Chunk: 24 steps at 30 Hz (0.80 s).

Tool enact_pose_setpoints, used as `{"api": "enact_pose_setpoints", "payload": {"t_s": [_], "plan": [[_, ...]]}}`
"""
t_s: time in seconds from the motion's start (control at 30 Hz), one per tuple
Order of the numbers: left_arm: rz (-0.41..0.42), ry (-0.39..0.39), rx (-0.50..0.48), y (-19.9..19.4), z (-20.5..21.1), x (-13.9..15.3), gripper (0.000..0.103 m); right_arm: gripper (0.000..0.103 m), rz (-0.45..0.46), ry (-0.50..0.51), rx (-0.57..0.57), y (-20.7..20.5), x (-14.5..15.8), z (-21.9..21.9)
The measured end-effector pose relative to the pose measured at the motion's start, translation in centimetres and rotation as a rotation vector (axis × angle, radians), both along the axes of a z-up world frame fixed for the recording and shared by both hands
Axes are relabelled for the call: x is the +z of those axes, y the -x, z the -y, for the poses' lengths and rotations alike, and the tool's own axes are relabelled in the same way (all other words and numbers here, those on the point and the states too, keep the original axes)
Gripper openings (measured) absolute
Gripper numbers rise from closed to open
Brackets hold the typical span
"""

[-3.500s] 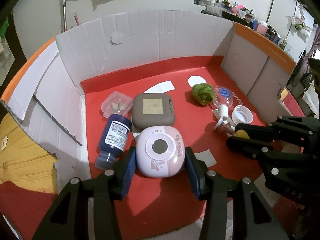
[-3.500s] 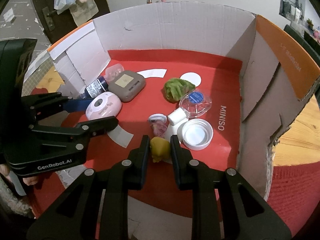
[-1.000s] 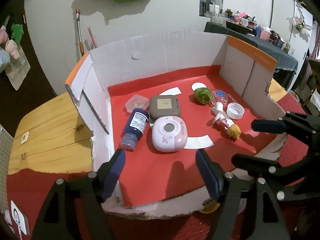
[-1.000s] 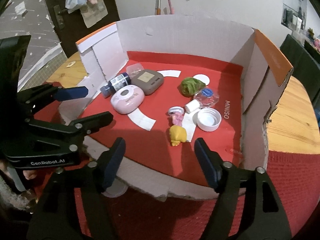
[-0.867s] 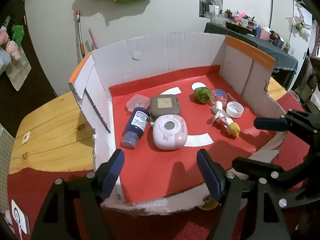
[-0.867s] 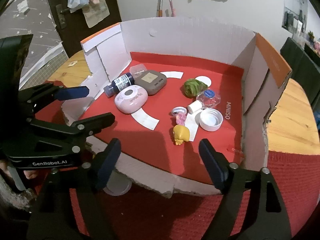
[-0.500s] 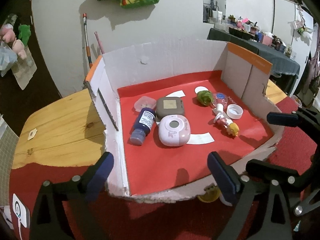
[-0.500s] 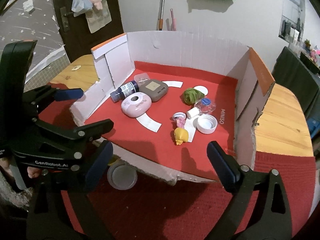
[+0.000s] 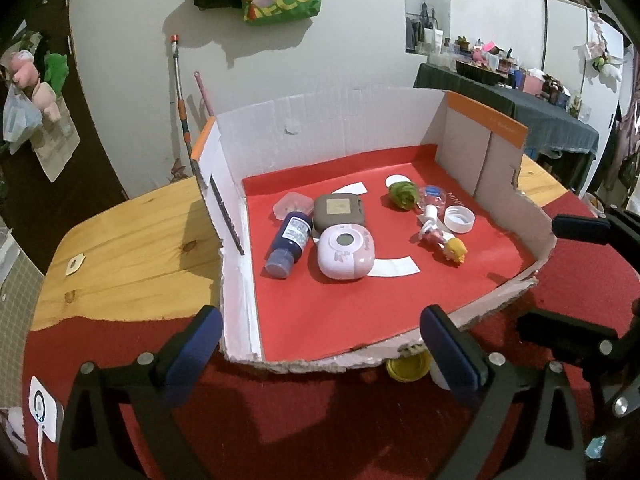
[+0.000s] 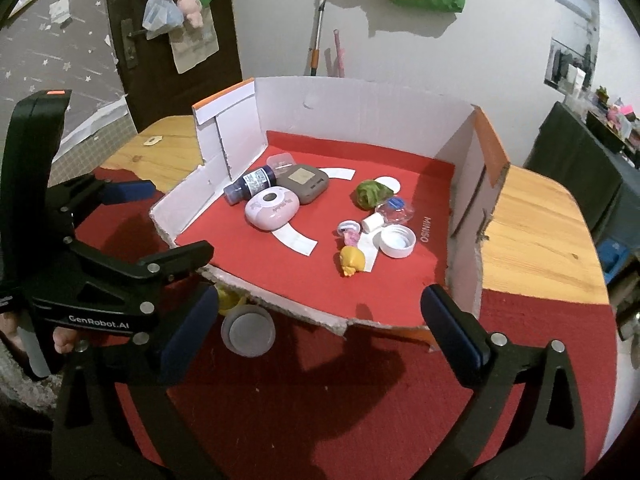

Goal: Organize objects
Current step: 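Withdraw both tools from the box toward the yellow cap and clear lid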

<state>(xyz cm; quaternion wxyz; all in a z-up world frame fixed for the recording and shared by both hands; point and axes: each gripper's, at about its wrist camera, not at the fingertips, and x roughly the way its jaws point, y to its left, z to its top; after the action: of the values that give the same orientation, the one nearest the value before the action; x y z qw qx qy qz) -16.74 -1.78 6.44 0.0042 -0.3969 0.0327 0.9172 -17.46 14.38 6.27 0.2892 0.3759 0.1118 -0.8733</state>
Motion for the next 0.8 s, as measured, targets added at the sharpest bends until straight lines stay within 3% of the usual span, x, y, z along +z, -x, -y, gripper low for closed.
{"api": "enact_pose_setpoints", "payload": {"t_s": [0.8], "plan": [[0.003, -0.003, -0.006, -4.1, -0.8, -0.9, 0.103, 0.103, -0.010, -0.008, -0.002, -3.9, -0.3, -1.0]]}}
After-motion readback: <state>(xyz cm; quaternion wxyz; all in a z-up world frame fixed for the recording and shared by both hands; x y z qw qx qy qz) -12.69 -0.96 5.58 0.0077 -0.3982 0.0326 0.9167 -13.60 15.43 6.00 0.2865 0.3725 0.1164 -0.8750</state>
